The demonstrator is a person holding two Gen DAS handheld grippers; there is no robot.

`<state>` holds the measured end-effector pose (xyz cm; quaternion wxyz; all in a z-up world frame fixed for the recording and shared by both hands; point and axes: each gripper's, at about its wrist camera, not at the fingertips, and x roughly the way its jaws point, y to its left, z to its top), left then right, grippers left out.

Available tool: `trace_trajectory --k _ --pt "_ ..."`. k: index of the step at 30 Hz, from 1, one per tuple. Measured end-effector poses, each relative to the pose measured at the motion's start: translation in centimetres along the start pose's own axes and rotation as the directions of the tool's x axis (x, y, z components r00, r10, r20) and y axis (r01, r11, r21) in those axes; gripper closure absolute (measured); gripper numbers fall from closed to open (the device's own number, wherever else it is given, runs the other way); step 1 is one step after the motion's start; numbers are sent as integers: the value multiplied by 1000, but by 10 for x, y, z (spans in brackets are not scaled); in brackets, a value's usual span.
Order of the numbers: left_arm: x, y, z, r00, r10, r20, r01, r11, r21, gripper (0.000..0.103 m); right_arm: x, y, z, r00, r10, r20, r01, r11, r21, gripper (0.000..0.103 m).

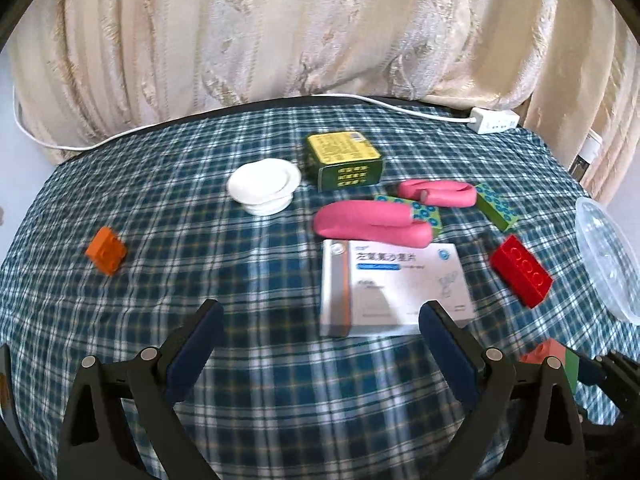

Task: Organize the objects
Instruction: 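Reach the left gripper to the curled pink foam tube and grasp it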

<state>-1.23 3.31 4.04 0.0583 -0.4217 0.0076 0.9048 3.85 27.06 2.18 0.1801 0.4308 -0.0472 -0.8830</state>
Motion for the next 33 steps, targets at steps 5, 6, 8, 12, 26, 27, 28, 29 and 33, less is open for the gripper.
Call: trace_trajectory --k 5,6,8,12,26,27,28,29,33 --pt "8 -11 4 998 -50 -24 49 999 -12 5 -4 -9 -3 1000 3 6 -3 1000 17 53" --pt "11 -13 5 998 -56 -30 56 998 -16 5 -5 -10 -3 1000 2 7 -2 1000 20 53" --pt "14 -14 8 998 -56 -35 55 998 -26 5 -7 -14 -4 1000 2 10 -2 1000 27 53" --pt "19 -13 16 999 -44 -31 42 998 -41 5 -9 -23 -4 1000 6 15 -7 999 43 53" --pt "43 -26 49 1000 -1 -15 2 1000 11 5 -10 -38 -3 999 28 19 -29 998 64 53" --pt "48 -25 50 1000 -2 -25 2 1000 6 5 -9 -39 -3 999 28 18 -29 997 65 53" --pt "51 -24 50 999 -3 -34 3 1000 2 5 -9 -39 -3 999 28 17 -29 997 65 53" --pt "55 -22 52 999 -6 -43 5 1000 -7 5 -9 -40 -3 999 28 16 -29 997 66 53" --pt "63 -17 54 999 -7 -47 5 1000 -29 5 -7 -40 -3 999 30 11 -31 997 65 53"
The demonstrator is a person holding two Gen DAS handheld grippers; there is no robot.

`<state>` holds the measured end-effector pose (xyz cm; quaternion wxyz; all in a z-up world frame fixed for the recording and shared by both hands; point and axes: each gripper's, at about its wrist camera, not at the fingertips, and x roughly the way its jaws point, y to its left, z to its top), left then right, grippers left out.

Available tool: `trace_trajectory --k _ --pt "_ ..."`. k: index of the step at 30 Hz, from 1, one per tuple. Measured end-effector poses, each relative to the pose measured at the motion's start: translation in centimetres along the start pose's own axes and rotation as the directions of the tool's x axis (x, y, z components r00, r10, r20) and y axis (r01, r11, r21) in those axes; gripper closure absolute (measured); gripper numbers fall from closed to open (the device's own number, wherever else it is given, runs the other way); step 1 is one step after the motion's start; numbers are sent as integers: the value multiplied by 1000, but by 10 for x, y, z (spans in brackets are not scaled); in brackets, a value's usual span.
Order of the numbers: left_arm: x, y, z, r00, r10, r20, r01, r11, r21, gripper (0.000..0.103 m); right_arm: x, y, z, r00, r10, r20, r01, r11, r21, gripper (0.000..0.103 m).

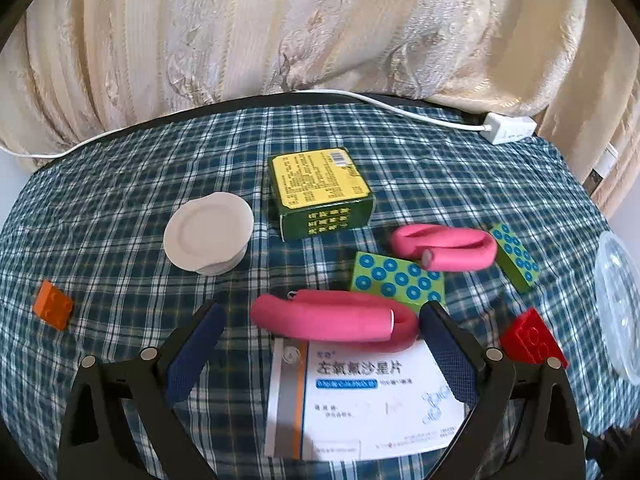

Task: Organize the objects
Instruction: 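Reach the left gripper to the curled pink foam tube and grasp it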

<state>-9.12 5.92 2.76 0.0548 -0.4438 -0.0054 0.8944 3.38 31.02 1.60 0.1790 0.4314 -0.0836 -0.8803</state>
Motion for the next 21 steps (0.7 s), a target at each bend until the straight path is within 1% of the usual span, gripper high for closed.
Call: trace_trajectory --k 2,5,11,21 --pt "3 2 0 1000 -10 -3 10 1000 -5 5 1 1 0 1000 1 -3 -1 1000 -3 53" --pt "7 4 -1 1000 -22 -12 22 1000 -2 17 2 2 0 1000 1 -5 -1 1000 -6 53" --pt "4 7 -2 999 -34 9 34 999 2 18 3 3 0 1000 -5 -4 5 1000 -6 53" --pt "-12 4 -3 999 -15 48 14 1000 10 18 -2 1 1 1000 -13 11 13 1000 2 53"
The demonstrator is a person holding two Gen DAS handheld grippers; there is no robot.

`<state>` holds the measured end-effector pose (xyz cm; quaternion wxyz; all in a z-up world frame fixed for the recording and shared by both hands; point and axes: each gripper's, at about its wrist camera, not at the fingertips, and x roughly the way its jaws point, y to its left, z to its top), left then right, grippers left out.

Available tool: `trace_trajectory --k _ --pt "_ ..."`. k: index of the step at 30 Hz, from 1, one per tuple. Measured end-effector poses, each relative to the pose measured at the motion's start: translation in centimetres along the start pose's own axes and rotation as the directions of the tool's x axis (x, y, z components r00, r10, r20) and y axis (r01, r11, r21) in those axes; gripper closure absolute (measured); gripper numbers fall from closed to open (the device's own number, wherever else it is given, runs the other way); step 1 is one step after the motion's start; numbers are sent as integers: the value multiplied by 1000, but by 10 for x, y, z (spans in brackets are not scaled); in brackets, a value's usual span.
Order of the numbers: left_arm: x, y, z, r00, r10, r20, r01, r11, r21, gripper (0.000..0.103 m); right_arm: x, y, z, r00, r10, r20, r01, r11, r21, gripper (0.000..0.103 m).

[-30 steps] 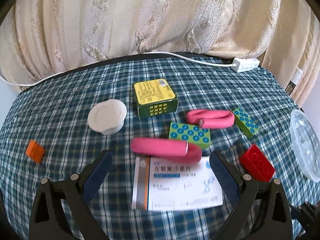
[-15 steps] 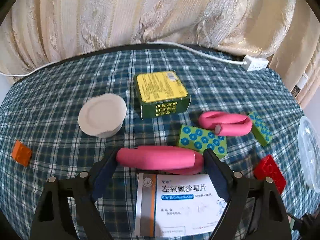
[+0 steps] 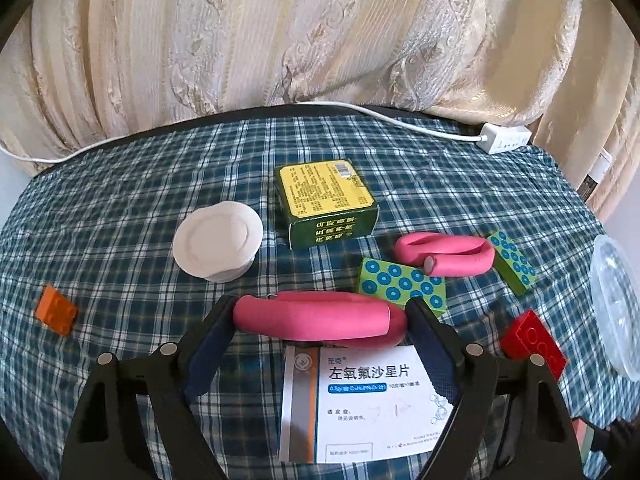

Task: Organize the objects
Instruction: 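Reach the left gripper to the curled pink foam tube and grasp it, then carry the pink-and-green block with the right gripper while the left carries the pink tube toward the clear bowl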

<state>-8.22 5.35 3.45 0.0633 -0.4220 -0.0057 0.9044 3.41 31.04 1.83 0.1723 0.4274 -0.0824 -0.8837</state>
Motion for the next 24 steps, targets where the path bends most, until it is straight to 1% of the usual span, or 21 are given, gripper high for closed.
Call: trace_trajectory --k 5,12,19,24 --pt "-10 -11 0 1000 -2 17 2 1000 27 18 -6 -6 2 1000 -7 19 7 1000 14 53" --pt "-24 -38 -2 999 -39 31 36 996 76 18 -22 -23 9 997 -37 68 33 998 57 53" --pt "-33 -64 -5 996 -78 32 73 990 123 18 -43 -51 14 989 -91 120 77 990 119 53" --pt "-40 -84 -7 994 -100 35 94 984 151 18 -58 -74 16 977 -142 156 116 979 166 53"
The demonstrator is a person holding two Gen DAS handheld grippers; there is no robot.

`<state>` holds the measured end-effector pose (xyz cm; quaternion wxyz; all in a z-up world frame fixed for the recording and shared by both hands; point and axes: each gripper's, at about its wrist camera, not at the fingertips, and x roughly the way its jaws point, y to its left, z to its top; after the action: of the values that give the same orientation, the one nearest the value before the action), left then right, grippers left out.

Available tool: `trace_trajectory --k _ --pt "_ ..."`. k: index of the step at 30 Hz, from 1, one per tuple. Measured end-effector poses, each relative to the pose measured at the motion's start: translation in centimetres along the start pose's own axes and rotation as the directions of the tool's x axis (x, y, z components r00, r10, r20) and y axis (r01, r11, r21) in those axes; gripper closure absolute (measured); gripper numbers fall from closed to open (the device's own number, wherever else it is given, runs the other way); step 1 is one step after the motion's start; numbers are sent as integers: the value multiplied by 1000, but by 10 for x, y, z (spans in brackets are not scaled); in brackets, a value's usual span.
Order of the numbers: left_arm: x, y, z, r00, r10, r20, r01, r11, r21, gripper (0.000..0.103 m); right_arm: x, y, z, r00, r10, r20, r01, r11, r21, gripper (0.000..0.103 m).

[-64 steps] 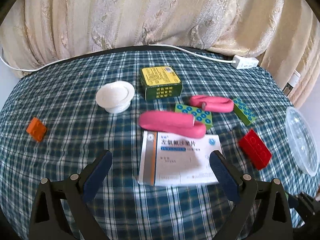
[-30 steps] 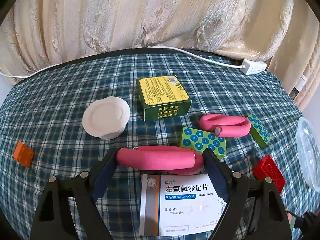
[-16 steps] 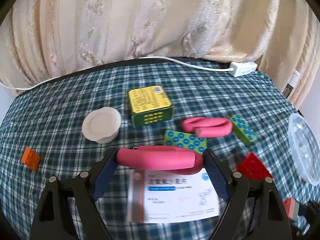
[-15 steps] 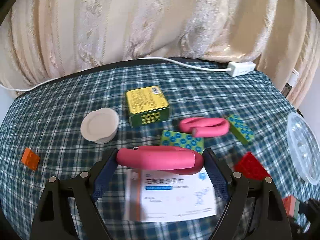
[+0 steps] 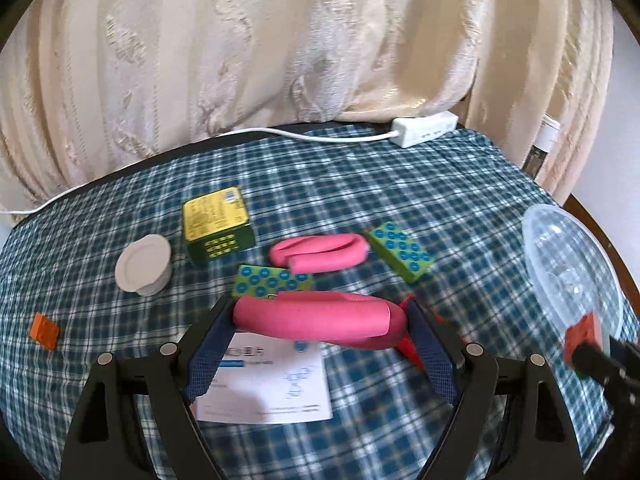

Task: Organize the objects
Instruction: 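Carry the pink-and-green block with the right gripper while the left carries the pink tube toward the clear bowl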

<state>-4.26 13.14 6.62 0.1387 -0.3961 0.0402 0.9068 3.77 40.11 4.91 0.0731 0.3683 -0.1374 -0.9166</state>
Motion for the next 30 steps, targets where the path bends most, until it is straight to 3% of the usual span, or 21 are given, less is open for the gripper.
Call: trace_trajectory --k 16,30 --pt "2 -61 4 998 -53 -20 54 995 80 18 -21 -77 15 991 -116 63 109 989 103 53" --pt "7 -121 9 994 -98 -41 103 982 159 18 -23 -114 15 983 -165 76 155 979 129 53"
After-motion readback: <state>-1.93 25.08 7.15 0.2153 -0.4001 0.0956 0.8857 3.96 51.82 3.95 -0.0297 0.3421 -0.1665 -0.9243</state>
